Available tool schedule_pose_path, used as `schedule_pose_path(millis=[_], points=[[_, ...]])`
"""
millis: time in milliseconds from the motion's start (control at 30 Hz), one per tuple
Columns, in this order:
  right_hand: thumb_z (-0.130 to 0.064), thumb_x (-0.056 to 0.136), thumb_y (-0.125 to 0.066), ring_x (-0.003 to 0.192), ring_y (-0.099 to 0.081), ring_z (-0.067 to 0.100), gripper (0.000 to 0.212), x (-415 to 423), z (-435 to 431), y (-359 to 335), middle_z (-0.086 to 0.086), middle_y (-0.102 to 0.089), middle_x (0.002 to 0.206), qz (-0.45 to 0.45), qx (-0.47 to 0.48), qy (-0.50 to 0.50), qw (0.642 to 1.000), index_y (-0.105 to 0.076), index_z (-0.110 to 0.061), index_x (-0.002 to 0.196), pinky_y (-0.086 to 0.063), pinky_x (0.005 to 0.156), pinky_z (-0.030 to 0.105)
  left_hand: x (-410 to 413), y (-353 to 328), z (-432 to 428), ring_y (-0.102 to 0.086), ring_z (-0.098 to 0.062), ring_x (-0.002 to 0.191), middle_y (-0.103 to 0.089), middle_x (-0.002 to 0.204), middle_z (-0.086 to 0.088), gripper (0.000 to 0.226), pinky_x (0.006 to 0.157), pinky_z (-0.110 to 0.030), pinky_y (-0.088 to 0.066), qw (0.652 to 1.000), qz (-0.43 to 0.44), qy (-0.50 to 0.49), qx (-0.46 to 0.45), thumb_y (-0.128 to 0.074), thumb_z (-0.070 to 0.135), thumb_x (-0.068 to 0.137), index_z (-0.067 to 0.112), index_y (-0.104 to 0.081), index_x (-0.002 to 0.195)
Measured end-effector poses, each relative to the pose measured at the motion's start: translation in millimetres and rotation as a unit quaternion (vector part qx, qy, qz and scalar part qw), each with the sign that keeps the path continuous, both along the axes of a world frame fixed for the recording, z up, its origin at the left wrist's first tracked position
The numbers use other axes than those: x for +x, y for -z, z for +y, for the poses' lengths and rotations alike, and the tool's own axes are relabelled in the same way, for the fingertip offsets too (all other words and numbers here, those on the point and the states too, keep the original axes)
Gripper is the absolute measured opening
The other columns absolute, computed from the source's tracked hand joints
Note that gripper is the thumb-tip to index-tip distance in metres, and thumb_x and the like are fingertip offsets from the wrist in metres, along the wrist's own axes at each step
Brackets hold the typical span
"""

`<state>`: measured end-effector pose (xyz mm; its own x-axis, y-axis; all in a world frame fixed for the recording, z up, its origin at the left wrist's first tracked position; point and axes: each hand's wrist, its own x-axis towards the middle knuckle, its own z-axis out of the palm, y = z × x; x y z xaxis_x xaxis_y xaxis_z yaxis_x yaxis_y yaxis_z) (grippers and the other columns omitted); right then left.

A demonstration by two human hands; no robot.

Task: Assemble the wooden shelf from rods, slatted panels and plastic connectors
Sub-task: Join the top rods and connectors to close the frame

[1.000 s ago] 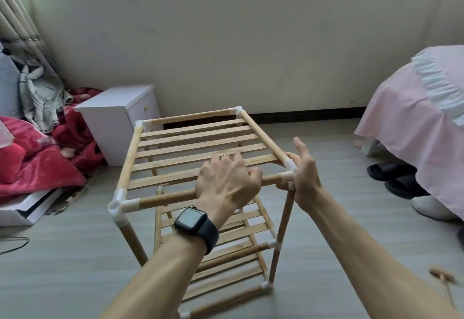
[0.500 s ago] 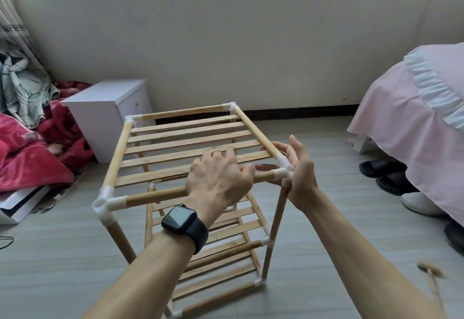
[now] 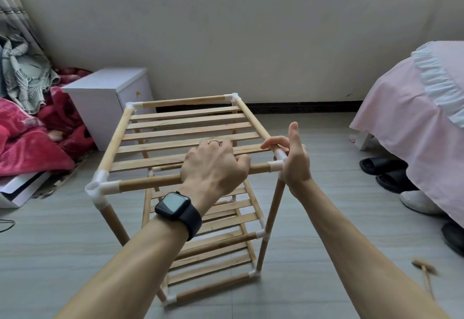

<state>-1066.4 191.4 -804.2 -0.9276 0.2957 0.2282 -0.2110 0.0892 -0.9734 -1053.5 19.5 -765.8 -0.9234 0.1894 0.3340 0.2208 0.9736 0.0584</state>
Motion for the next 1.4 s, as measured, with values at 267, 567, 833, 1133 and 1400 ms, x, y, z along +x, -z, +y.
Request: schedule_pose_path(millis=[267,567,833,1133,1400], points=[[-0.065,0.093,-0.031,0.117,-0.062,0.016,0.072,2.5,-7.7,20.5,0.0,-0.061,0.128,0.029,0.051,-0.113,0.992,-0.048,-0.021,0.147,-0.044,0.107,0.049,-8.0,-3.4,-20.9,-0.054,-0.022,0.08,-0.06,0.095,-0.002,0.058,0.066,-0.038,-0.04,0.999,-0.021,0.027,-0.003,-0.019,0.056,0.085,0.024,-0.06,0.111],[-0.076,0.085,-0.026,0.049,-0.058,0.015,0.086,-6.7,-16.1,17.9,0.012,-0.064,0.074,-0.031,-0.089,-0.102,0.99,-0.052,-0.008,0.132,-0.051,0.048,0.026,-15.8,-6.1,-19.4,-0.054,-0.023,0.078,-0.06,0.094,-0.003,0.054,0.064,-0.037,-0.039,0.999,-0.024,0.019,-0.019,-0.023,0.053,0.088,0.022,-0.06,0.112],[-0.085,0.08,-0.025,0.048,-0.046,0.013,0.074,-5.4,-26.5,19.8,0.008,-0.051,0.069,-0.02,-0.091,-0.028,0.995,-0.061,-0.024,0.102,-0.04,0.046,0.028,-15.8,-3.7,-22.3,-0.055,-0.024,0.075,-0.061,0.09,-0.004,0.062,0.063,-0.036,-0.04,1.0,-0.005,0.004,-0.022,-0.018,0.054,0.083,0.021,-0.063,0.109],[-0.071,0.085,-0.05,0.14,-0.035,0.018,0.09,21.1,-4.9,-9.8,0.005,-0.036,0.156,0.091,0.449,-0.038,0.888,-0.033,-0.015,0.153,-0.033,0.113,0.038,-26.4,-10.5,-71.7,-0.05,-0.021,0.117,-0.05,0.141,-0.005,0.107,0.089,-0.036,-0.046,0.984,-0.13,0.092,-0.079,-0.04,0.096,0.07,0.027,-0.031,0.152],[-0.046,0.079,-0.058,0.119,-0.049,0.025,0.055,1.9,-60.3,-48.7,0.003,-0.06,0.122,0.011,0.711,-0.116,0.693,-0.055,-0.02,0.127,-0.039,0.1,0.046,-18.6,-9.7,-79.6,-0.052,-0.022,0.12,-0.055,0.133,-0.003,0.07,0.091,-0.038,-0.049,0.991,-0.078,0.077,-0.077,-0.056,0.056,0.081,0.021,-0.044,0.141]])
